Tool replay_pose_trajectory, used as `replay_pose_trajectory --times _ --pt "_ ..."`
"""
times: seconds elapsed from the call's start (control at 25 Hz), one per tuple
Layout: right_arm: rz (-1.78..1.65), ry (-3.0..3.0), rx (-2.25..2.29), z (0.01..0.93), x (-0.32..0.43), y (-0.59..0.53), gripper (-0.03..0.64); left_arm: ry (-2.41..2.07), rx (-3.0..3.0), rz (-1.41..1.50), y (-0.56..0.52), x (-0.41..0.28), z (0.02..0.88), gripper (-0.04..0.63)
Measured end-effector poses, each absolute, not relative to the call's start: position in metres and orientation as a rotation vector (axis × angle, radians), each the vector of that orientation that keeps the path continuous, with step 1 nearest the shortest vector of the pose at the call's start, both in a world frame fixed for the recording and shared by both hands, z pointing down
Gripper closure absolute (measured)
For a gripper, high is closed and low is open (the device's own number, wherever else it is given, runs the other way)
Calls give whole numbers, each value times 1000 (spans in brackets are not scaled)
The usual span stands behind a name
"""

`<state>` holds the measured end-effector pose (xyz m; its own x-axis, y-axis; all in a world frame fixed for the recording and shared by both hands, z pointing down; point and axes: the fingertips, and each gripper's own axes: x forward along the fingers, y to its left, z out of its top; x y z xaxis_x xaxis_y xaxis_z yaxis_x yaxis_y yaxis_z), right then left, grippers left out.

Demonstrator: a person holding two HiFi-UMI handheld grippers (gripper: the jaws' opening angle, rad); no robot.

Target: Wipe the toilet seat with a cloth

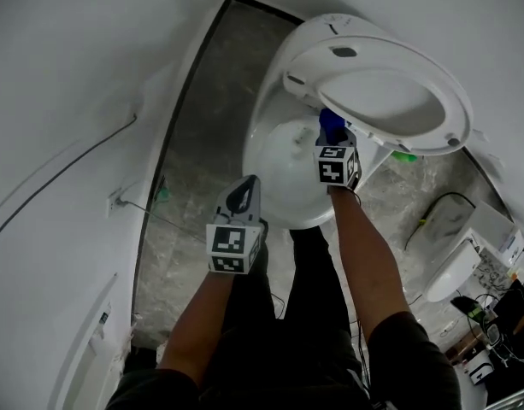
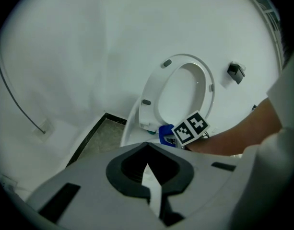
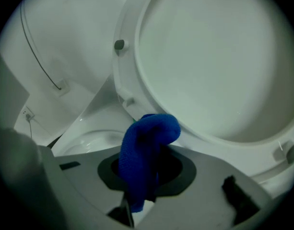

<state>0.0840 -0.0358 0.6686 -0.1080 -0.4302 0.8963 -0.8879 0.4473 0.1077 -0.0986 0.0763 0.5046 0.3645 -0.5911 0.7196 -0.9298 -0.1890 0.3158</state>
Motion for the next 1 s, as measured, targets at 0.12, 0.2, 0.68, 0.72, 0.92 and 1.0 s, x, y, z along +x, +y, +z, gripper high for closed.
replay_pose_trajectory --times 0.12,0.2,0.68,0.72,0.92,1.0 --pt "584 -1738 1126 672 64 -44 538 -1336 1879 575 77 -106 504 595" --pt "592 -1749 1131 670 52 -49 538 -1341 1875 565 76 -109 502 595" --pt "477 -1992 1223 576 -18 -94 538 -1403 1861 547 71 -130 498 595" --pt "471 -2003 1234 568 -20 -97 538 -1421 1851 534 68 -134 496 595" --pt "447 -2063 1293 528 -21 -106 538 -1448 1852 526 55 -141 489 595" --pt "435 -2093 1333 507 -19 -114 538 -1453 1867 532 51 -142 485 595"
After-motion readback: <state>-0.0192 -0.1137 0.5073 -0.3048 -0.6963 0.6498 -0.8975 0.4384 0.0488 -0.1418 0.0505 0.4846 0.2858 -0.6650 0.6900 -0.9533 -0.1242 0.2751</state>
